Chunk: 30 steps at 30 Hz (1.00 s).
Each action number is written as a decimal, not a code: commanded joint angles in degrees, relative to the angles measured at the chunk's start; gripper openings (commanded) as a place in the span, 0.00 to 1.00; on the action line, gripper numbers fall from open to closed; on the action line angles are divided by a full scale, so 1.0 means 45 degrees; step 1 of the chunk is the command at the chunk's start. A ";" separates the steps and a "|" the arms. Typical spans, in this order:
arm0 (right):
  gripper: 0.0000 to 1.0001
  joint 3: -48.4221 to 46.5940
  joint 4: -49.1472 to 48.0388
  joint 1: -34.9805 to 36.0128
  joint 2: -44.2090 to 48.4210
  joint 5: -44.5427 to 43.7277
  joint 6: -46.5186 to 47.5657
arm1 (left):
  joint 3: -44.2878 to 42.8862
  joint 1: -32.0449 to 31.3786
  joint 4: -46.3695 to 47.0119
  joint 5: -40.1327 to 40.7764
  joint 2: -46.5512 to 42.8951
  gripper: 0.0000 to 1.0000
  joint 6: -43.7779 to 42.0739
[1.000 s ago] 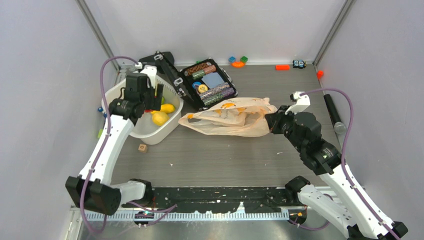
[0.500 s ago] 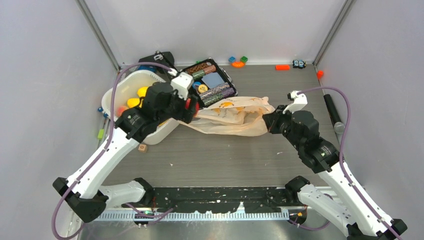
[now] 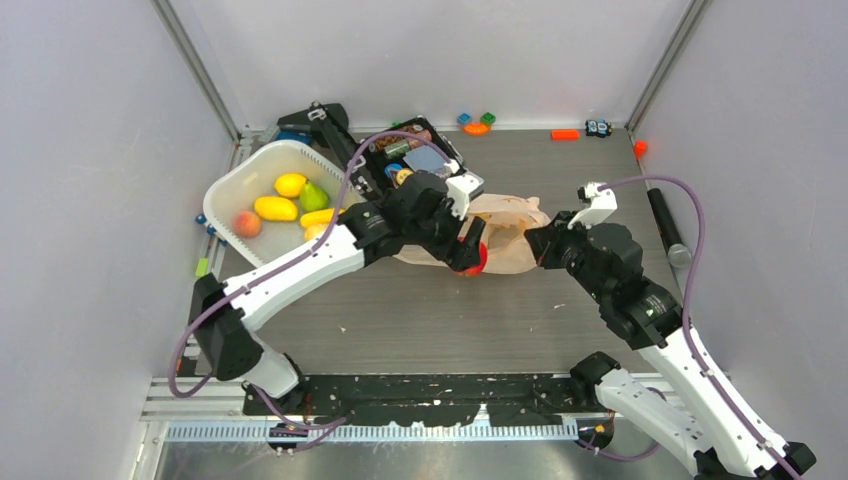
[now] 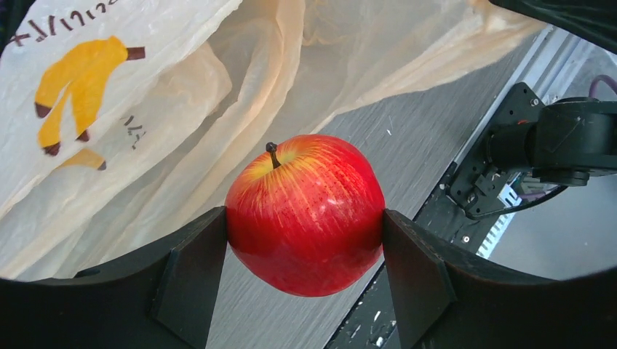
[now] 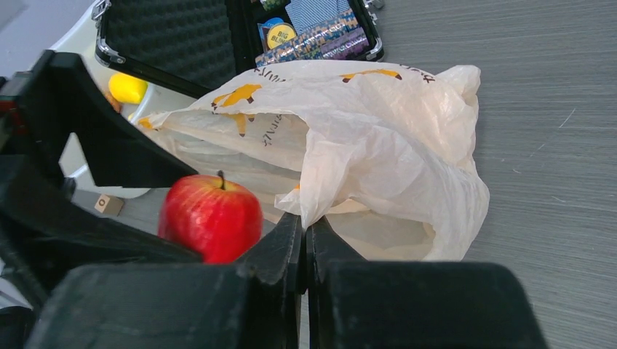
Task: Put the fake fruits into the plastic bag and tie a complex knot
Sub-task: Place the fake fruit in the plastic bag.
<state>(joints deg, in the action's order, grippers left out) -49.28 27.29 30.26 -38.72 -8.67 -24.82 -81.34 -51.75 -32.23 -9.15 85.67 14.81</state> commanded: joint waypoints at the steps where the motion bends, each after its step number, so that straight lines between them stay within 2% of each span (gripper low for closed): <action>1: 0.05 -0.0539 -0.0379 0.0021 0.0214 0.0029 -0.0110 | -0.1261 -0.0005 0.0756 -0.0721 0.0462 0.43 0.0590; 12: 0.05 -0.0413 -0.0549 0.0013 0.0033 0.0679 -0.0112 | -0.1295 0.0092 0.2604 0.2367 0.1723 0.42 0.0584; 23: 0.05 -0.0342 -0.0582 0.0014 0.0044 0.0911 -0.0139 | -0.2119 0.0112 0.3828 0.3090 0.4026 0.43 0.1289; 25: 0.05 -0.0339 -0.0511 0.0009 0.0095 0.0725 -0.0121 | -0.2069 0.0112 0.3690 0.3072 0.4203 0.49 0.1337; 28: 0.05 -0.0329 -0.0429 0.0014 0.0155 0.0495 -0.0101 | -0.1830 0.0112 0.3637 0.3083 0.4155 0.71 0.1338; 30: 0.05 -0.0338 -0.0421 0.0011 0.0138 0.0477 -0.0092 | -0.1779 0.0112 0.3544 0.3176 0.4056 0.82 0.1319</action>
<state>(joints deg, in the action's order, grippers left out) -49.30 27.24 30.26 -38.61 -5.32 -25.21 -88.14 -51.62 -19.33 3.49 105.32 20.01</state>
